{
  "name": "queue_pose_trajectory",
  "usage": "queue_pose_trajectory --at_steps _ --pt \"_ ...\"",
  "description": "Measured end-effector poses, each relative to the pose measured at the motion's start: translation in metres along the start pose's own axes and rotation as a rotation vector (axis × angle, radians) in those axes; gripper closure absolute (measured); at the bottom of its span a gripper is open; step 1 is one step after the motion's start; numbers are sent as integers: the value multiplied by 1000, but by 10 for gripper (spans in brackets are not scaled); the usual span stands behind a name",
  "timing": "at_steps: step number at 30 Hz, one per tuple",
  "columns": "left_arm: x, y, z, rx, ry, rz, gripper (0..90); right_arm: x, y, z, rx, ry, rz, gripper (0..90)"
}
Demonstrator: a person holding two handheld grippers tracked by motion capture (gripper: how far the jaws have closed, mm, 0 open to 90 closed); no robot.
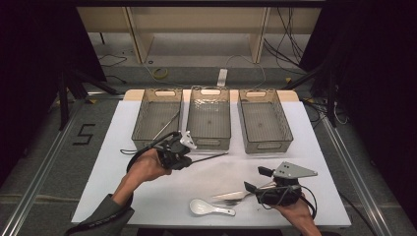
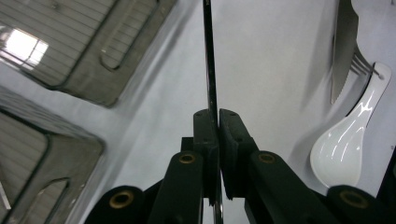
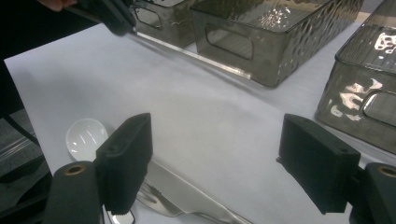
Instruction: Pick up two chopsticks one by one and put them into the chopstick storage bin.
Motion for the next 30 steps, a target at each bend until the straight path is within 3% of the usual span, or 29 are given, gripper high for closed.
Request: queue_pose_trajectory --at_steps 4,11,20,30 --pt "8 17 7 -53 20 27 859 -2 0 -1 2 -4 -6 268" --pt "38 39 10 -115 93 89 858 -2 -1 -2 6 -4 -9 268" --pt "87 49 5 -154 197 183 858 -3 0 -2 4 -4 -9 268" --pt "140 48 -4 -150 301 263 858 -3 0 -2 5 -10 -8 268"
Point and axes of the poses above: each handheld gripper's, and its own axes: y roughly backward along the jaws, z roughly out of its top, x roughly to its left, the point moved 5 cm from there along -y, roughly forward along the jaws, and after that the axes turned 12 degrees about -x, right-handed, at the moved point
